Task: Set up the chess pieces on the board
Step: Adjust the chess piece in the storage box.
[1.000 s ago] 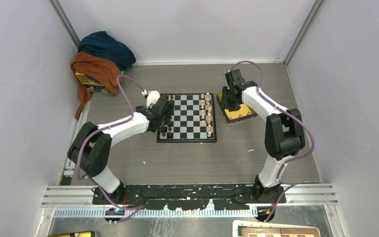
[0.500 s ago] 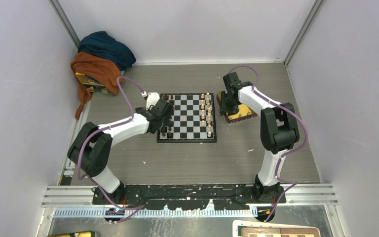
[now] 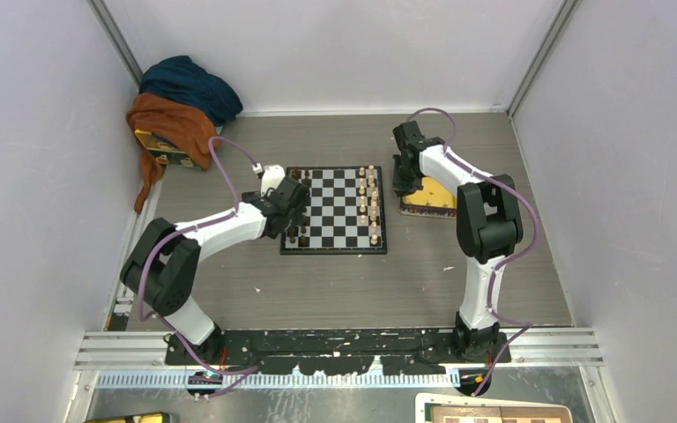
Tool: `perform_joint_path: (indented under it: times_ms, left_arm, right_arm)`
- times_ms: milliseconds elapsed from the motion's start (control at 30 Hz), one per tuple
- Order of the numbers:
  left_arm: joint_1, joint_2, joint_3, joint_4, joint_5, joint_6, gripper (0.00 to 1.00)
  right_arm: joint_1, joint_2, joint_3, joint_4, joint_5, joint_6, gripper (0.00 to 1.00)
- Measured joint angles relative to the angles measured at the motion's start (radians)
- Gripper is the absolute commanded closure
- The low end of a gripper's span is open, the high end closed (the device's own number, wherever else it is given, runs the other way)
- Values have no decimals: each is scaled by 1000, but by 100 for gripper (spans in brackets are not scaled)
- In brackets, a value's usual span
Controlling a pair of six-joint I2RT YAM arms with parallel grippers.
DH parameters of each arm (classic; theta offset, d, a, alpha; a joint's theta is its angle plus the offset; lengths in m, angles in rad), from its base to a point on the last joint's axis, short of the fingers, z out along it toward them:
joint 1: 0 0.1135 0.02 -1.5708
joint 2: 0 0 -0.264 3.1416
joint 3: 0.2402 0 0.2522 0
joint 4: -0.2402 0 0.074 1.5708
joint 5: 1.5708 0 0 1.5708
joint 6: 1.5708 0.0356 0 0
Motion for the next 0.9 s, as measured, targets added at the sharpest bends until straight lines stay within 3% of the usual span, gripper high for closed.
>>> perform_joint_path:
  times_ms: [533, 900]
  left_arm:
    - [0, 30, 24, -6, 0, 19, 0]
    - [0, 50, 50, -18, -8, 19, 0]
  right_arm:
    - [-48, 89, 100, 54, 115, 146, 99]
    - [-93, 27, -62, 393, 141, 214, 99]
